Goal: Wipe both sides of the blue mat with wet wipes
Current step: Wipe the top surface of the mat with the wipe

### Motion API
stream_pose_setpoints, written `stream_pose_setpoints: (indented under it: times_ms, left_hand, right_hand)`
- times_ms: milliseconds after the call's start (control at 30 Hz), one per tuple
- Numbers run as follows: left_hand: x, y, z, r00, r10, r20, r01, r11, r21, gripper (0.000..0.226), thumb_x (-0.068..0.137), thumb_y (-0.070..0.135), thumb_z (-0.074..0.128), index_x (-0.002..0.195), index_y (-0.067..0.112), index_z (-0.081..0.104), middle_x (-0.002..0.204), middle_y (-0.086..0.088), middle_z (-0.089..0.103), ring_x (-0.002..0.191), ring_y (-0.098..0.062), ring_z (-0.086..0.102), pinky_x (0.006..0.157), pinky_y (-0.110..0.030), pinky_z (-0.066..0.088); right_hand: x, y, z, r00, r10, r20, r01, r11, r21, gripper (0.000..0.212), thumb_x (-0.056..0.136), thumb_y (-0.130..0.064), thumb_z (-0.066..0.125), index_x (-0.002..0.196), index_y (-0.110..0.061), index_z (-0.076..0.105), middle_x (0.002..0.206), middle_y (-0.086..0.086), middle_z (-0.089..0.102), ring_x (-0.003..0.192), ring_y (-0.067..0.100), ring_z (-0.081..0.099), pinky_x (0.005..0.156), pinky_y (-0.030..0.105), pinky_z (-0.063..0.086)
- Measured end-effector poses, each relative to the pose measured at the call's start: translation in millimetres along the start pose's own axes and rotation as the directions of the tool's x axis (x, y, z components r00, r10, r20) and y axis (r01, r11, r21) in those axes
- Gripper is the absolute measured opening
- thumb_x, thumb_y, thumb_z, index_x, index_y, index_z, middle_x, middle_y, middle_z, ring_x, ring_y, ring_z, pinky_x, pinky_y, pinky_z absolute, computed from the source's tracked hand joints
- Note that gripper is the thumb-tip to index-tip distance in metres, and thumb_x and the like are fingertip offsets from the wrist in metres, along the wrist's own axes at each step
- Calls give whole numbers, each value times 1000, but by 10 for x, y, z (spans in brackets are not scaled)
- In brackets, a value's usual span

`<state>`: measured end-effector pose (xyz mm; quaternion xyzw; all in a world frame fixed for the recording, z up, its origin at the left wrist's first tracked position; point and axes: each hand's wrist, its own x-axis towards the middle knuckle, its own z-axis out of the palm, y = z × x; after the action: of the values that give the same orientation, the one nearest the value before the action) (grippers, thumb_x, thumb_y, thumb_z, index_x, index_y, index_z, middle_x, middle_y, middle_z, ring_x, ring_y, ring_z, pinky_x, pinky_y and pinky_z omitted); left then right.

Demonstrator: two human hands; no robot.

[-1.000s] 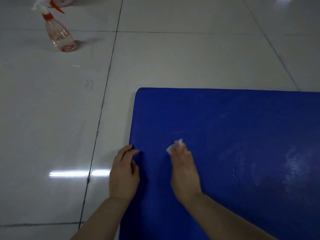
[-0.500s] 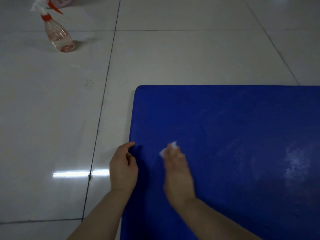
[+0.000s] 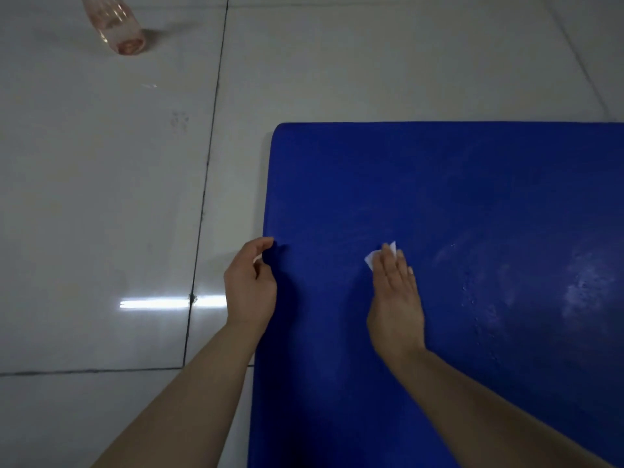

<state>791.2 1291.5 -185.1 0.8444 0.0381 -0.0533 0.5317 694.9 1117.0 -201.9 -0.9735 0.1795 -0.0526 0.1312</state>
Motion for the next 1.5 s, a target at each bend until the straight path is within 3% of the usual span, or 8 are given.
stream_pose_setpoints:
  times_ms: [300, 600, 767, 900, 1033, 1133, 1267, 1500]
  left_hand:
    - [19, 22, -15, 999, -51, 18, 52, 998, -28, 46, 91, -15, 37, 113, 15, 63, 114, 2, 64, 112, -10, 57, 103, -19, 41]
    - [-44, -14, -33, 996, -29, 83, 28, 999, 18, 48, 90, -15, 36, 115, 17, 62, 101, 13, 59, 91, -3, 56, 79, -1, 39]
    - [-26, -7, -30, 998, 0, 60, -2, 1000, 30, 47, 89, -15, 39, 113, 17, 63, 113, 4, 62, 100, -6, 58, 95, -15, 43]
    - [-52, 7, -50, 996, -5, 88, -2, 996, 86, 46, 91, -13, 38, 116, 17, 63, 112, 8, 59, 98, 1, 54, 87, -1, 36]
    - [-112, -67, -115, 990, 66, 121, -79, 992, 101, 51, 86, -19, 37, 114, 15, 63, 116, 5, 60, 106, -4, 56, 93, -2, 34]
    - [-144, -109, -166, 990, 72, 120, -87, 988, 130, 50, 85, -19, 37, 111, 15, 64, 119, 5, 59, 111, -8, 55, 93, 1, 31]
    - [-172, -109, -187, 983, 132, 129, -154, 971, 183, 42, 87, -16, 42, 107, 11, 66, 120, 0, 61, 112, -10, 55, 102, -21, 42]
    - [-195, 14, -80, 963, 212, 169, -246, 944, 219, 40, 87, -16, 44, 105, 12, 68, 115, 6, 58, 109, -7, 54, 100, -5, 34]
  right_hand:
    - [-360, -1151, 273, 861, -479, 170, 462, 877, 132, 72, 53, -22, 86, 120, -10, 64, 129, 8, 59, 125, 25, 51, 107, 37, 30]
    - [-384, 136, 31, 998, 38, -54, -46, 986, -158, 79, 70, 22, 51, 143, 1, 32, 152, 19, 25, 141, 32, 20, 115, 44, 16]
    - [-683, -833, 191, 973, -208, 104, 206, 978, 33, 66, 86, -13, 44, 145, 3, 19, 152, 24, 22, 141, 35, 21, 114, 43, 16]
    - [-667, -1247, 187, 747, -557, 363, 569, 818, 84, 69, 90, -26, 57, 147, -5, 24, 155, 13, 21, 145, 27, 12, 114, 37, -3]
    - [-641, -738, 63, 874, -424, 238, 435, 900, 7, 58, 73, -11, 64, 130, -10, 56, 141, 11, 47, 132, 26, 42, 115, 39, 26]
    - [-670, -25, -26, 963, -264, 49, 268, 955, -126, 65, 77, 11, 32, 139, -4, 41, 148, 16, 31, 136, 29, 29, 112, 39, 18]
    - [-824, 177, -85, 998, 28, 56, -24, 997, -72, 90, 66, 18, 59, 146, -3, 23, 154, 16, 20, 143, 30, 13, 118, 36, 8]
    - [-1008, -1073, 184, 873, -417, 253, 410, 908, 82, 67, 71, -22, 71, 135, -10, 52, 142, 9, 47, 135, 24, 31, 109, 37, 21]
